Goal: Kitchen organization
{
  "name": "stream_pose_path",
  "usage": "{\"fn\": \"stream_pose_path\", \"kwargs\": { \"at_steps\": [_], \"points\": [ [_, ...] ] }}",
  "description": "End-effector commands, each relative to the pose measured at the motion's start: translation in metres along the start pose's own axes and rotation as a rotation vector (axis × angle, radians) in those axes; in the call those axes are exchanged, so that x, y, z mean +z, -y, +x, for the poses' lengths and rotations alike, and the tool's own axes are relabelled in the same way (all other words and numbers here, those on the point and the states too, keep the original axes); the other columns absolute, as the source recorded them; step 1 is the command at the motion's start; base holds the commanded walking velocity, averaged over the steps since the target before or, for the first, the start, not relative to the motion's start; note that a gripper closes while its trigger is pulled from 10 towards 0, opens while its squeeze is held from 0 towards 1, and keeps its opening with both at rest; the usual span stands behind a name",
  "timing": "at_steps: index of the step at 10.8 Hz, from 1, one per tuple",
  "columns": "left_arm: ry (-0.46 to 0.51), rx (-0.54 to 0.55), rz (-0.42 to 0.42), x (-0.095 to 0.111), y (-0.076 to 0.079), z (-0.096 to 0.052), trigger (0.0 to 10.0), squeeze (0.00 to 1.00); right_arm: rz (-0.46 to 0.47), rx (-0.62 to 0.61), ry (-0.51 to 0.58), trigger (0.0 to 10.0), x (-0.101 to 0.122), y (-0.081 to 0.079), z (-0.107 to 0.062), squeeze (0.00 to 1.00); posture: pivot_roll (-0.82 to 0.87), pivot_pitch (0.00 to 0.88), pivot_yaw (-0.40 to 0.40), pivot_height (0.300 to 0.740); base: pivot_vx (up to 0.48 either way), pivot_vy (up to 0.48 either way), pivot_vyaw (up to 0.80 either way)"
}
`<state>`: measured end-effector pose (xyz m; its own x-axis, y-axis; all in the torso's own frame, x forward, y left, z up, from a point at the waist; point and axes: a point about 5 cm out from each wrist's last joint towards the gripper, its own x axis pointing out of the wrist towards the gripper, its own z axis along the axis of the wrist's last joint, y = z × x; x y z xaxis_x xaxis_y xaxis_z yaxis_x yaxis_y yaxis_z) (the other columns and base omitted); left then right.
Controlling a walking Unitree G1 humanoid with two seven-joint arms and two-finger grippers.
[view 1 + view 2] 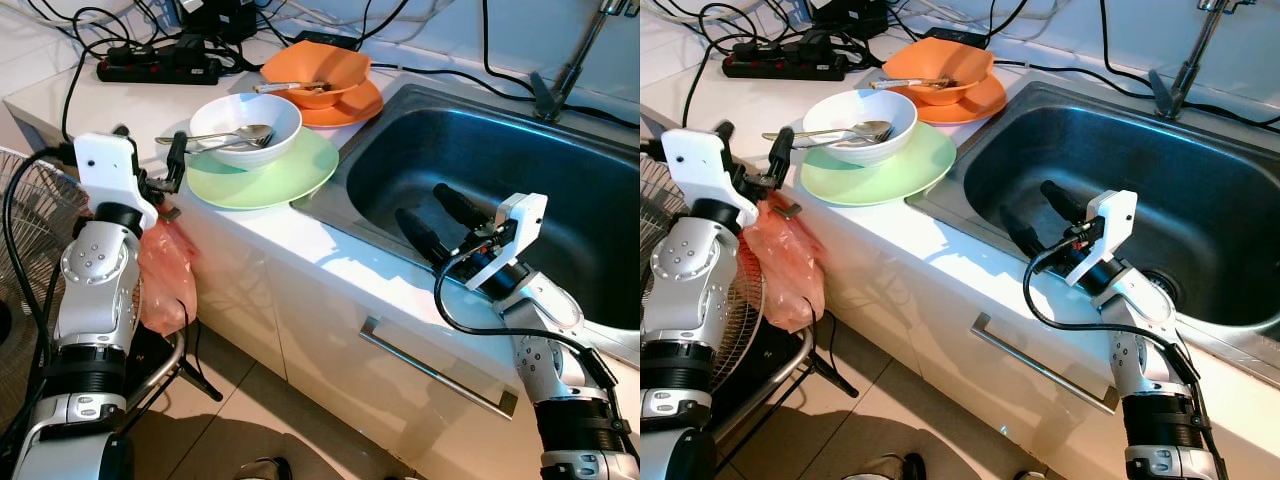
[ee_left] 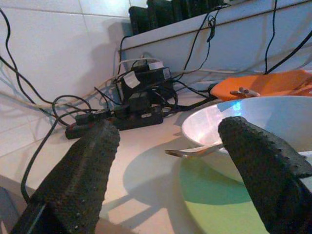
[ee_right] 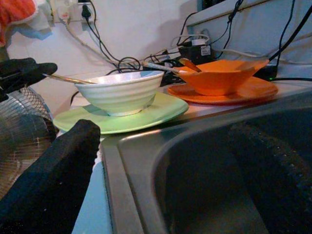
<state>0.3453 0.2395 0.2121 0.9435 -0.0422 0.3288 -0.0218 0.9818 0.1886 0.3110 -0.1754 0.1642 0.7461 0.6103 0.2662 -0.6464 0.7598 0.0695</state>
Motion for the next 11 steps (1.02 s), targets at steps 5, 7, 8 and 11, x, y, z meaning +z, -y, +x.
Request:
{"fn": "stream_pose_path", "kwargs": {
  "at_steps": [5, 7, 8, 11],
  "points": [
    [-0.054, 0.035, 0.019, -0.009, -0.017, 0.005, 10.0, 0.0, 0.027, -0.009, -0.011, 10.0, -0.008, -0.003, -0.003, 0.0, 0.05, 0.105, 0.055, 0.74, 0.0, 0.0, 0.0],
    [-0.052, 0.044, 0.018, -0.009, -0.018, 0.008, 10.0, 0.0, 0.026, -0.012, -0.009, 10.0, -0.007, -0.003, -0.003, 0.0, 0.05, 0.099, 0.053, 0.74, 0.0, 0.0, 0.0],
    [-0.046, 0.046, 0.017, -0.009, -0.017, 0.01, 10.0, 0.0, 0.023, -0.013, -0.009, 10.0, -0.007, -0.003, -0.003, 0.0, 0.04, 0.097, 0.053, 0.74, 0.0, 0.0, 0.0],
    [-0.031, 0.052, 0.019, -0.009, -0.016, 0.013, 10.0, 0.0, 0.022, -0.014, -0.012, 10.0, -0.007, -0.003, -0.002, 0.0, 0.04, 0.097, 0.051, 0.74, 0.0, 0.0, 0.0]
  ]
}}
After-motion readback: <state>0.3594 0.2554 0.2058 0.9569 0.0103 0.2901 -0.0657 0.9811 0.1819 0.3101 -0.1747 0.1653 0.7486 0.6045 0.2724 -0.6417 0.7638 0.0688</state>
